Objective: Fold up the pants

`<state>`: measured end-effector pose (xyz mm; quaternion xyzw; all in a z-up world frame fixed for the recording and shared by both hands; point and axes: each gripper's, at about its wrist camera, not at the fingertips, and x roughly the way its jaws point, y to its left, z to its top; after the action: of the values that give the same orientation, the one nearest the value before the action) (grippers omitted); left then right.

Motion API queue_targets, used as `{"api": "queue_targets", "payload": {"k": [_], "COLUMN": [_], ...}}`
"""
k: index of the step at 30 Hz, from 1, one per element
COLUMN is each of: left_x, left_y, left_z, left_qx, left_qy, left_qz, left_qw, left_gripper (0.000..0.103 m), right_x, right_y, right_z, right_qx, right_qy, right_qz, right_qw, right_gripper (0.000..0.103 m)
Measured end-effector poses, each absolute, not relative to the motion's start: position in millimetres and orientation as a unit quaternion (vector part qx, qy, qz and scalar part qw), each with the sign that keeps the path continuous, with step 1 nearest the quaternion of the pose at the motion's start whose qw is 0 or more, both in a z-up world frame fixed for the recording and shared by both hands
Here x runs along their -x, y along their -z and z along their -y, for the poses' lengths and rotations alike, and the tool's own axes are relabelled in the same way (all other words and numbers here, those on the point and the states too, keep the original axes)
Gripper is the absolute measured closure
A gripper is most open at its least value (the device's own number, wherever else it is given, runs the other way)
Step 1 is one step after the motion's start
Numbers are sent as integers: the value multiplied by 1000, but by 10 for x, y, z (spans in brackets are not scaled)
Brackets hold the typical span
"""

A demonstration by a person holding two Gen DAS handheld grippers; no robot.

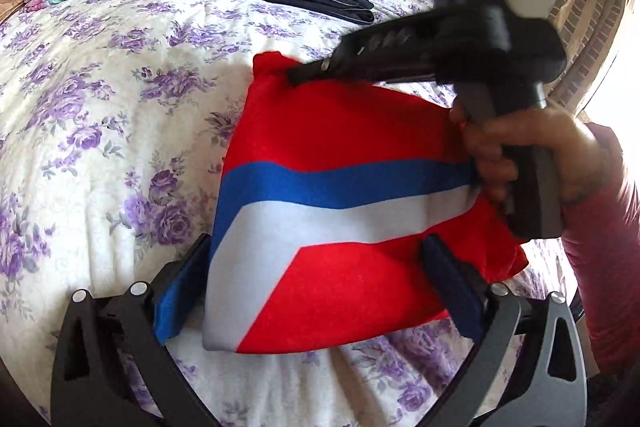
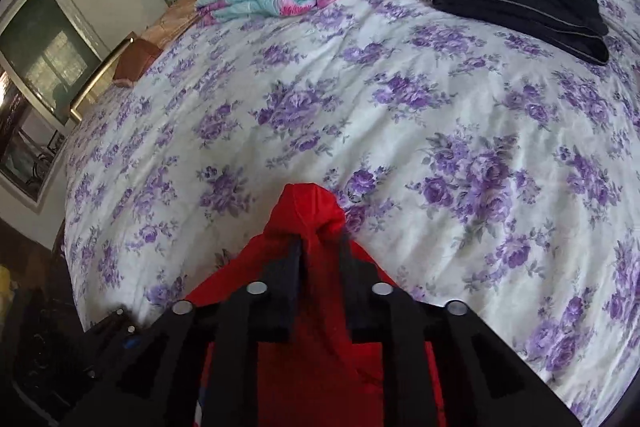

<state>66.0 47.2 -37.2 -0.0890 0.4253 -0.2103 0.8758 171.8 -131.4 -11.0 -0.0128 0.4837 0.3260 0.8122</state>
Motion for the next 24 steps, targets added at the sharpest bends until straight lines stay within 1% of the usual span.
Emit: {"api": "queue_targets", "payload": {"k": [2,4,6,9,12,13,14,18,19,20,21,23,24], "left_x": [-649,-645,-637,-637,-646,-645,-642,-634,-627,-627,-627,-628,-621], "left_y": [369,369,368,367,369,369,368,363,363,364,363,365,365], "left_z": [-474,-479,-477,-475,-487,-491,-494,-504,-494,-496,-498,-497,-482], "left_qx": [88,90,90,90,91,92,92,92,92,92,92,91,87], "left_qy": [212,212,211,211,211,211,212,213,212,212,212,213,211], "left_qz": [-425,-425,-424,-425,-425,-425,-425,-425,-425,-425,-425,-425,-426], "left_qw": [876,876,876,876,876,875,875,875,875,875,875,875,876], "left_gripper": [4,4,4,4,4,4,4,4,4,4,4,4,4], "right_x": [-1573,-1381,-1193,-1015,-1141,-1194,-1225,-856,-734,-597,-517,-432,-417], "right_y": [-83,-251,-311,-126,166,151,88,-220,-240,-220,-164,109,188], "right_z": [1416,1444,1437,1366,1436,1480,1540,1714,1752,1785,1808,1904,1964], "right_qx": [-1,15,34,88,77,58,38,28,32,45,60,77,67], "right_qy": [-330,-335,-341,-333,-320,-322,-312,-321,-326,-328,-321,-306,-313], "right_qz": [-449,-424,-417,-431,-445,-451,-449,-397,-393,-392,-396,-414,-406], "right_qw": [830,841,842,834,833,831,836,859,859,858,858,854,856], "right_gripper": [77,77,77,79,78,79,78,77,76,70,67,67,68]}}
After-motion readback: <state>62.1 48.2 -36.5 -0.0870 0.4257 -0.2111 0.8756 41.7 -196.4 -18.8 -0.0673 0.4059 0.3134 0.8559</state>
